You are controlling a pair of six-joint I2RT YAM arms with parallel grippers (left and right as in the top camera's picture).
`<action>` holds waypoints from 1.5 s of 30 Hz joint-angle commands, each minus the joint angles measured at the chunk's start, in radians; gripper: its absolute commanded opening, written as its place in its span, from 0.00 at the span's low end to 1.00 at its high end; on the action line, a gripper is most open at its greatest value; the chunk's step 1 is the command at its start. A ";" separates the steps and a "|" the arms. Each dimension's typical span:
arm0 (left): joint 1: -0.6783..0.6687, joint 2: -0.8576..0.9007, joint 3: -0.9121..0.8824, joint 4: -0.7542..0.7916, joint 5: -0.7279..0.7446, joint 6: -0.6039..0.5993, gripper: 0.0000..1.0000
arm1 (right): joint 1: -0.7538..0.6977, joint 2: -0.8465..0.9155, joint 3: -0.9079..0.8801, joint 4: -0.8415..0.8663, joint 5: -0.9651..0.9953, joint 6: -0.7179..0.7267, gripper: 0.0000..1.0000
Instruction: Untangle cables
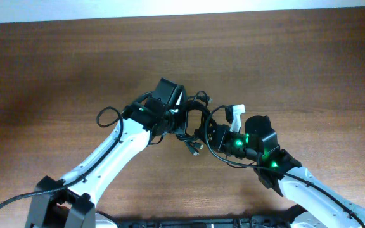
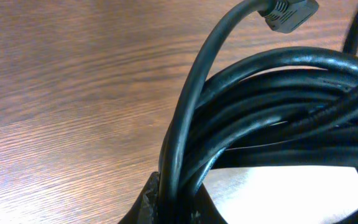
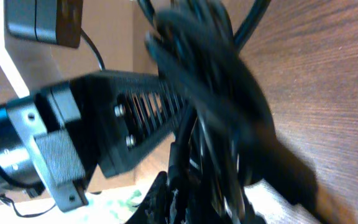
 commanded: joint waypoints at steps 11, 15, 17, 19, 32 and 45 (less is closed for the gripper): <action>-0.091 -0.024 0.005 -0.008 0.225 0.172 0.00 | -0.018 -0.019 0.044 -0.176 0.276 -0.020 0.04; -0.094 -0.024 0.005 0.003 0.372 0.179 0.00 | -0.018 -0.019 0.044 -0.231 0.315 -0.021 0.04; -0.094 -0.024 0.005 0.012 0.472 0.216 0.00 | -0.018 -0.019 0.044 -0.232 0.327 -0.021 0.05; -0.093 -0.024 0.005 0.017 0.504 0.220 0.00 | -0.018 -0.019 0.044 -0.246 0.335 -0.021 0.16; 0.048 -0.024 0.005 0.030 0.350 0.216 0.00 | -0.018 -0.069 0.044 -0.266 0.208 -0.032 0.74; 0.140 -0.024 0.005 -0.024 0.318 0.217 0.00 | -0.019 -0.447 0.044 -0.390 0.490 -0.242 0.99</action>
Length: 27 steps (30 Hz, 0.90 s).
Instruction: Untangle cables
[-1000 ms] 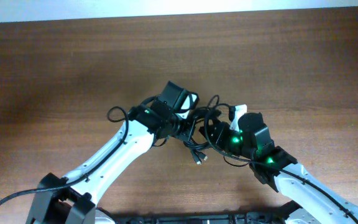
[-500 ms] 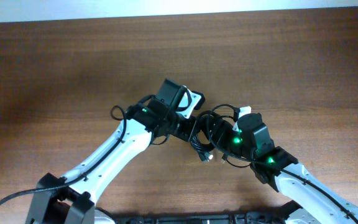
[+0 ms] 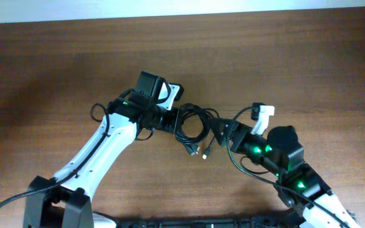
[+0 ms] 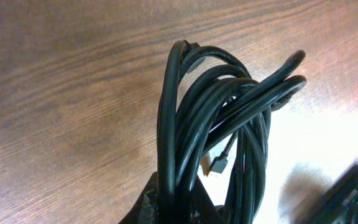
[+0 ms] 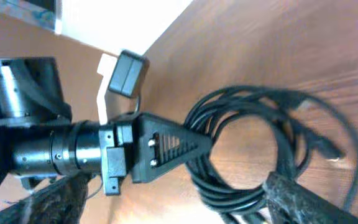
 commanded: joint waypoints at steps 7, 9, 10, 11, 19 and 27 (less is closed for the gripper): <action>0.003 -0.025 0.006 -0.023 0.018 0.014 0.00 | -0.116 -0.089 0.004 -0.150 0.511 -0.217 0.99; 0.003 -0.025 0.006 -0.023 0.026 0.014 0.00 | -0.218 -0.081 0.004 -0.150 0.504 -0.238 0.99; 0.002 -0.025 0.006 -0.023 0.026 0.014 0.00 | -0.266 -0.076 0.004 -0.150 0.500 -0.237 0.98; -0.001 -0.025 0.006 -0.023 0.027 0.014 0.00 | -0.317 -0.072 0.004 -0.150 0.485 -0.238 0.99; -0.022 -0.025 0.006 -0.021 0.028 0.015 0.00 | -0.525 -0.071 0.004 -0.150 0.319 -0.331 0.99; -0.037 -0.025 0.006 -0.050 0.027 0.255 0.00 | -0.525 -0.071 0.004 -0.181 0.325 -0.331 0.99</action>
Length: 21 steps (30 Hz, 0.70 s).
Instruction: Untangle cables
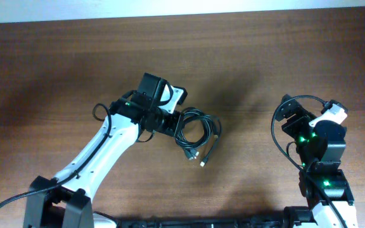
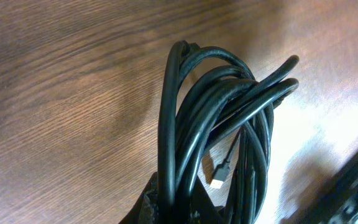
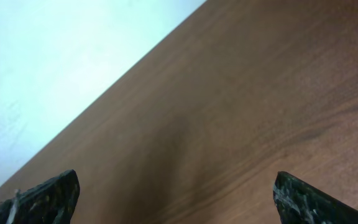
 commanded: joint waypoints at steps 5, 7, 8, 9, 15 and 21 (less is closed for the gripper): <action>-0.013 -0.025 0.006 -0.018 -0.021 0.314 0.00 | -0.003 0.001 0.003 -0.140 -0.107 -0.014 0.99; -0.013 -0.025 0.006 -0.006 -0.024 0.397 0.00 | -0.003 0.003 0.003 -0.186 -0.239 -0.014 0.99; -0.013 -0.025 0.006 -0.004 -0.024 0.434 0.00 | -0.003 0.006 0.003 -0.203 -0.306 -0.014 0.99; -0.013 -0.025 0.006 -0.004 -0.023 0.482 0.00 | -0.003 0.011 0.003 -0.210 -0.366 -0.018 0.99; -0.013 -0.025 0.013 -0.004 0.283 0.608 0.00 | -0.003 0.084 0.003 -0.192 -0.728 -0.376 0.99; -0.013 -0.025 0.013 0.014 0.494 0.652 0.00 | -0.003 0.233 0.003 -0.071 -1.077 -0.509 0.98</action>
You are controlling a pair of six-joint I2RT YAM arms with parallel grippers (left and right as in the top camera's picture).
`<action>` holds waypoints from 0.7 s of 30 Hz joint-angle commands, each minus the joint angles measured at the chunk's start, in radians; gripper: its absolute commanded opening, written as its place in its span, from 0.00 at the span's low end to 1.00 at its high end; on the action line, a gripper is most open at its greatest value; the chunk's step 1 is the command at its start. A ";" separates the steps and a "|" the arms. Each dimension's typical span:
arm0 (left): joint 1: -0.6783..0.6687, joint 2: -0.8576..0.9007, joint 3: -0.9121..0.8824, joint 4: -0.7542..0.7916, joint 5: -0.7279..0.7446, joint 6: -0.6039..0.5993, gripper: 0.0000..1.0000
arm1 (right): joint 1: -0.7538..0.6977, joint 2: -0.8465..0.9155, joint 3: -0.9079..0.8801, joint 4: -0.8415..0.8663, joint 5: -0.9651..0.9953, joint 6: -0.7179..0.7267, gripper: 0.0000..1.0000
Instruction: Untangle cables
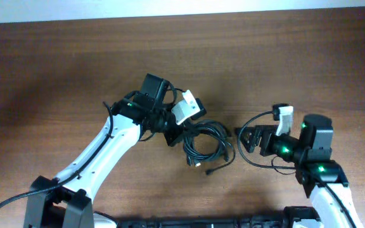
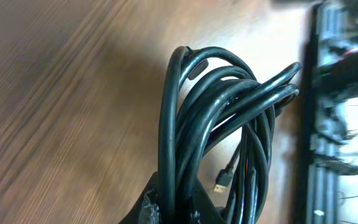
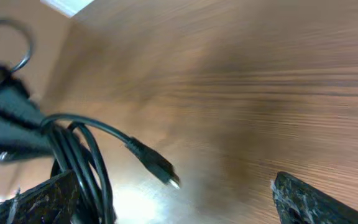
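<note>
A coil of black cables [image 1: 206, 142] hangs from my left gripper [image 1: 177, 134], which is shut on one side of the loop. In the left wrist view the strands [image 2: 229, 118] rise from between the fingers of the left gripper [image 2: 174, 206], and a USB plug [image 2: 223, 181] dangles under them. My right gripper [image 1: 245, 140] stands open just right of the coil, pointing at it. From the right wrist the right gripper [image 3: 173, 186] has its fingers wide apart, with a loose plug end [image 3: 159, 168] and the coil [image 3: 73, 162] ahead of them.
The wooden table [image 1: 56, 69] runs to a pale strip at the back edge. Two loose cable ends [image 1: 206, 170] trail toward the front below the coil. The right arm's own thin wire [image 1: 255, 161] loops beside its wrist.
My right gripper was at the far right, aimed at the back of the table; now it points left, close to the coil, still open. My left gripper has shifted the coil slightly right and turned.
First both grippers were together on the coil at the table's middle. Then my right gripper was open and a little apart from it while the left kept hold. Then the right arm was far off at the right. Now it faces the coil again.
</note>
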 commanded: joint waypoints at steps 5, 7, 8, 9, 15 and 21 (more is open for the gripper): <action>0.000 -0.025 0.013 0.027 0.161 0.040 0.01 | 0.022 0.187 0.003 0.144 -0.419 -0.132 0.99; 0.000 -0.025 0.013 0.035 0.161 0.040 0.00 | 0.046 0.204 0.003 0.158 -0.428 -0.132 0.99; 0.000 -0.025 0.013 0.035 0.161 0.040 0.00 | 0.059 0.210 0.003 0.168 -0.426 -0.131 0.99; 0.000 -0.025 0.012 0.032 0.161 0.040 0.00 | 0.069 0.211 0.003 0.183 -0.425 -0.131 0.99; 0.003 -0.025 0.012 -0.010 0.142 0.041 0.00 | 0.070 0.211 0.003 0.278 -0.428 -0.103 0.88; -0.001 -0.025 0.012 0.022 0.071 0.035 0.00 | 0.095 0.211 0.003 0.280 -0.484 -0.101 0.90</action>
